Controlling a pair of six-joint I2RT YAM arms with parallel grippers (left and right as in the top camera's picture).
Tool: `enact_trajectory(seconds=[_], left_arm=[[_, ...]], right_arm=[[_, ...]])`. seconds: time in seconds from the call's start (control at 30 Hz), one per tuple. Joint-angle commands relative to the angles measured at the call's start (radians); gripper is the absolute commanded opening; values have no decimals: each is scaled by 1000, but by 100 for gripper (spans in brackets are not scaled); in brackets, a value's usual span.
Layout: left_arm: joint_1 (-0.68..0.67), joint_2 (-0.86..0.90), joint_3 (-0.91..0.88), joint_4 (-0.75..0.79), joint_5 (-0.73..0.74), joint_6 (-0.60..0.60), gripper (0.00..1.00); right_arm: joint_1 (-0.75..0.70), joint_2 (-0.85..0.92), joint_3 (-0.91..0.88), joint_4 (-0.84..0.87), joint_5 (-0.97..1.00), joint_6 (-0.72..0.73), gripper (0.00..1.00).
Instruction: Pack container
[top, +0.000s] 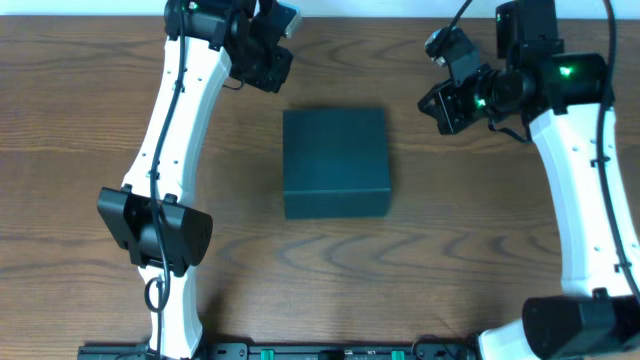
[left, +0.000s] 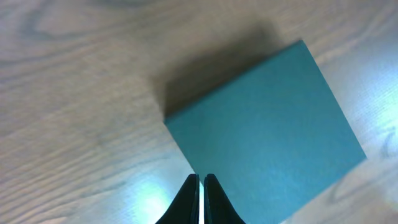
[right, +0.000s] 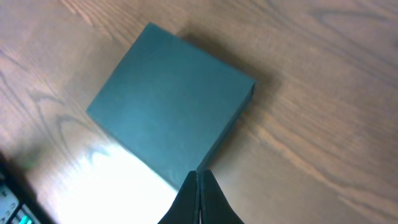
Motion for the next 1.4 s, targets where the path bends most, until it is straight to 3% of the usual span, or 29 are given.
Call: enact_trajectory(seconds=[0.0, 0.2, 0.4, 0.67, 0.97, 1.13, 1.37], left_arm=[[-24, -24, -67, -3, 57, 43, 6], [-90, -24, -188, 51, 177, 84, 6], [-120, -24, -298, 90, 294, 118, 6], [-150, -24, -426, 177, 333, 118, 6], [-175, -20, -489, 243, 333, 118, 6], [-177, -18, -509, 261, 327, 118, 6], [-177, -18, -562, 294, 303, 121, 6]], right_arm=[[-5, -82, 9, -31, -25, -15, 2], [-5, -151, -53, -106, -80, -11, 1], [-5, -251, -329, -18, -164, 50, 2], [-5, -406, -770, 238, -179, 263, 2], [48, -426, -1116, 609, -197, 532, 1], [89, -426, -1242, 825, -175, 657, 2], [150, -422, -1310, 984, -35, 791, 2]])
